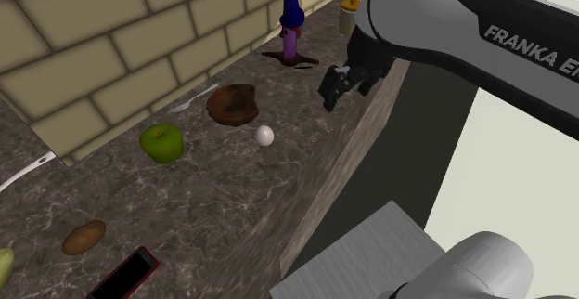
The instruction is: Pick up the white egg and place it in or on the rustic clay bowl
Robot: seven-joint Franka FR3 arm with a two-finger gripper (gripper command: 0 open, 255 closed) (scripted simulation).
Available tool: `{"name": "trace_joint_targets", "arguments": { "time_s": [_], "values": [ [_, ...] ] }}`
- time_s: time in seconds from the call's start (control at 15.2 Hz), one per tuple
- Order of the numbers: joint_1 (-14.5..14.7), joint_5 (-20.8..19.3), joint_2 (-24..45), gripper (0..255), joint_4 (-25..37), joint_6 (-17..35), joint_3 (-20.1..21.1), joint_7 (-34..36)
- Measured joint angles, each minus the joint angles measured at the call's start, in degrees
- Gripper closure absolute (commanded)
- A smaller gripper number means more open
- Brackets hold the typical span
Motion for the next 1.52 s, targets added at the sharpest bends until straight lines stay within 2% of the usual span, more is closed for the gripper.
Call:
{"name": "trace_joint_targets", "arguments": {
  "time_s": [0.2,0.66,0.86,1.12,1.52],
  "values": [
    [0.25,0.43,1.24,0,-1.03,2.35,-0.78,-0.89],
    [2.5,4.16,9.83,0,-6.03,16.37,-4.33,-5.84],
    [3.98,6.64,15.1,0,-6.04,21.79,-6.01,-8.66],
    [6.14,10.97,22.46,0,-5.55,28.43,-8.67,-13.78],
    [9.98,20.8,34.94,0,-1.63,35.74,-11.51,-22.73]
  ]
}}
